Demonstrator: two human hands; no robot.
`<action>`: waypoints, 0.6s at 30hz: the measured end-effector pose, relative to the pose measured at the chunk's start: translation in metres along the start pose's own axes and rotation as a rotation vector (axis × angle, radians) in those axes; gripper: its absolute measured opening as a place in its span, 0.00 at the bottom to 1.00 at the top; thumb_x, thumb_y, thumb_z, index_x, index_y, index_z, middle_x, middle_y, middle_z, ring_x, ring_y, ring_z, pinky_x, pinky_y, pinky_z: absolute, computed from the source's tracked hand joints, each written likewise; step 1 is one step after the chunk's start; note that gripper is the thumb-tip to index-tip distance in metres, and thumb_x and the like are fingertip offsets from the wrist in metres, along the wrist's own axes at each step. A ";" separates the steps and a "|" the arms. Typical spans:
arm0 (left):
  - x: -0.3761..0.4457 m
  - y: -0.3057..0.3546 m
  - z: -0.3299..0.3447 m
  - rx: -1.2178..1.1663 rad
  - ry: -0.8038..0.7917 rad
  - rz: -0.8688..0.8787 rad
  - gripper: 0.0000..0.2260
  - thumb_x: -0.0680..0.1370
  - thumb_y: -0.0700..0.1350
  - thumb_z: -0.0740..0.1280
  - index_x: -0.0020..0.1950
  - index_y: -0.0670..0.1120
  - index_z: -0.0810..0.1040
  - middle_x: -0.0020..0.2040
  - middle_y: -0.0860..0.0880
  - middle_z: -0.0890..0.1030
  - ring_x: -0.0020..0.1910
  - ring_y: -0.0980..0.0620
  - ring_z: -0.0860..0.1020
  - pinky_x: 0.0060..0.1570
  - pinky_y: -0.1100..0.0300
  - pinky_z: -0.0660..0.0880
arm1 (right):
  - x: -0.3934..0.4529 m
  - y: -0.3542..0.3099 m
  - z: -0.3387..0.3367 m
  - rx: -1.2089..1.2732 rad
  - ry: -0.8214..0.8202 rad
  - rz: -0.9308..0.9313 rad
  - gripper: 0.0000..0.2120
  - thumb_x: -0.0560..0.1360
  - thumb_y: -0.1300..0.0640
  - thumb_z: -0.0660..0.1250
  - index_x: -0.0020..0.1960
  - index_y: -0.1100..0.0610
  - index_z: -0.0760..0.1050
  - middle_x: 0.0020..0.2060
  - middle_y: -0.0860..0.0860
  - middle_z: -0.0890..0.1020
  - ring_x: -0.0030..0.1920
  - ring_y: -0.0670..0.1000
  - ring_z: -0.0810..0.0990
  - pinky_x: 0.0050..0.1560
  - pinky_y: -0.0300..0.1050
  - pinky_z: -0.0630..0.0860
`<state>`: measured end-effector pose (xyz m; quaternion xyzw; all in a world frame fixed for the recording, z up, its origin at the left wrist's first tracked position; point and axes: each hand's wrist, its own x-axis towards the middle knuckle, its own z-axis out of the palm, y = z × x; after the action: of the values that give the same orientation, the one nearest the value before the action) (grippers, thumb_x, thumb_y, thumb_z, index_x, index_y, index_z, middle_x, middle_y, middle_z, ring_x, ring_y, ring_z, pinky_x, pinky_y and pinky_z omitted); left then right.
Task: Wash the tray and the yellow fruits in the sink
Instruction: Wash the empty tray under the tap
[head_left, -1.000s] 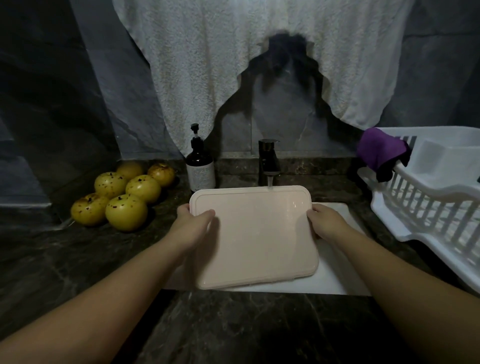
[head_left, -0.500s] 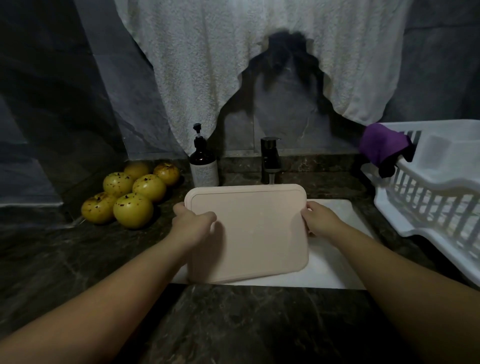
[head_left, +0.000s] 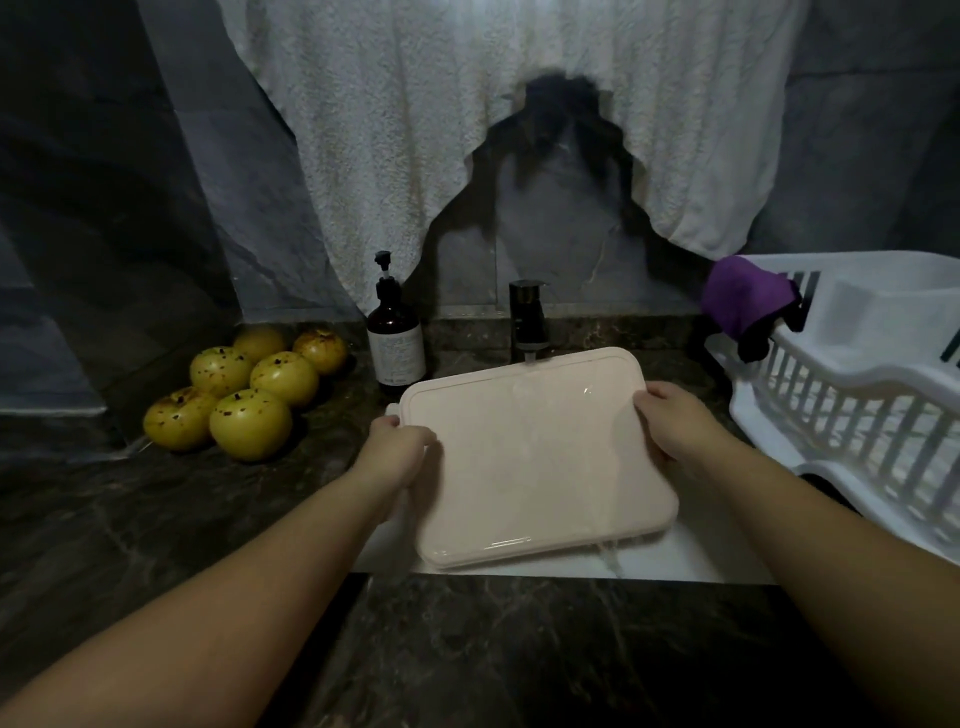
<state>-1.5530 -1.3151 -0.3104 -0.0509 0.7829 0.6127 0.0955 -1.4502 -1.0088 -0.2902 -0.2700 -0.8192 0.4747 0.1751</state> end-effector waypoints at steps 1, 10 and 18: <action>0.002 0.000 0.007 -0.008 -0.025 -0.012 0.25 0.77 0.44 0.68 0.75 0.46 0.70 0.59 0.44 0.79 0.54 0.44 0.78 0.56 0.45 0.78 | 0.001 0.001 -0.005 0.034 0.030 0.002 0.18 0.83 0.52 0.59 0.71 0.54 0.74 0.56 0.52 0.81 0.52 0.54 0.79 0.49 0.49 0.75; 0.018 0.011 0.052 -0.018 -0.168 0.016 0.09 0.77 0.41 0.68 0.56 0.47 0.81 0.52 0.46 0.84 0.51 0.47 0.81 0.52 0.52 0.78 | 0.009 0.013 -0.038 0.142 0.151 0.008 0.09 0.81 0.51 0.64 0.55 0.50 0.81 0.44 0.48 0.84 0.44 0.51 0.82 0.44 0.45 0.76; 0.029 0.004 0.069 0.080 -0.135 0.074 0.23 0.81 0.46 0.69 0.75 0.46 0.73 0.58 0.48 0.81 0.54 0.46 0.80 0.58 0.53 0.76 | 0.017 0.012 -0.048 0.116 0.163 0.017 0.21 0.82 0.52 0.63 0.74 0.51 0.72 0.67 0.53 0.78 0.53 0.52 0.77 0.43 0.45 0.70</action>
<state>-1.5758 -1.2465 -0.3284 0.0233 0.7999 0.5860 0.1270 -1.4340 -0.9607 -0.2763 -0.3038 -0.7710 0.4995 0.2524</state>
